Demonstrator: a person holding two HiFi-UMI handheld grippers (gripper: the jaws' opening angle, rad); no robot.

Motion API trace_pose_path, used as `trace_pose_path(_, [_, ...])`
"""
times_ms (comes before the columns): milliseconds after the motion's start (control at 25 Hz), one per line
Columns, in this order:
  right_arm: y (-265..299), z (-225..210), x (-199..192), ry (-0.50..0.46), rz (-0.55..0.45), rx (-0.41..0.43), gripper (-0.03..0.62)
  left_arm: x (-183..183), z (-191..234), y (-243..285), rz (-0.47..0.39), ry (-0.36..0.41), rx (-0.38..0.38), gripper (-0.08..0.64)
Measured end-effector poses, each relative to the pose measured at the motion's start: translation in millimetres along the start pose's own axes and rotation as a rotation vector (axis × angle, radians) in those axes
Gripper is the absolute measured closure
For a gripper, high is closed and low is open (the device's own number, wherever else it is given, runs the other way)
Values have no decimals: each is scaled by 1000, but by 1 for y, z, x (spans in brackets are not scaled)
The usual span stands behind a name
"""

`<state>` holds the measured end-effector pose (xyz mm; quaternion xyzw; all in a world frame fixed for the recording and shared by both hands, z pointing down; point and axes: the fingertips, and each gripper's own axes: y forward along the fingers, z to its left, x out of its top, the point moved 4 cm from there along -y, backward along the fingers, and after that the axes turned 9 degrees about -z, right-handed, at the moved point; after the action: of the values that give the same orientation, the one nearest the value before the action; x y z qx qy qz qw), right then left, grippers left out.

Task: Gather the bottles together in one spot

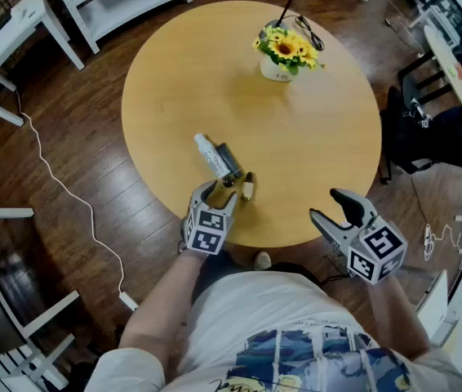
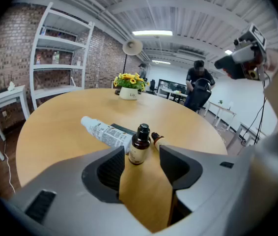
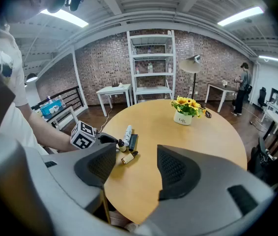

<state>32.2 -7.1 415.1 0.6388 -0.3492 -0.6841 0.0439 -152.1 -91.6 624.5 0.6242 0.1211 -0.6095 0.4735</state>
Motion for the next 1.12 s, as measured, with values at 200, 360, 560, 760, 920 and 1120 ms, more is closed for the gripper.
trace_pose_path(200, [20, 21, 5, 6, 27, -10, 314, -14, 13, 9, 38, 93, 8, 357])
trace_pose_path(360, [29, 33, 8, -8, 42, -4, 314, -11, 17, 16, 23, 173, 26, 428])
trace_pose_path(560, [46, 50, 16, -45, 45, 33, 314, -3, 15, 9, 1, 248, 12, 431])
trace_pose_path(760, [76, 76, 21, -88, 35, 121, 361, 32, -5, -18, -70, 341, -14, 433])
trace_pose_path(920, [97, 91, 23, -119, 43, 175, 411, 68, -32, -37, -119, 408, -53, 433])
trace_pose_path(1120, [111, 98, 18, -163, 81, 200, 453, 91, -51, -44, -149, 512, -62, 433])
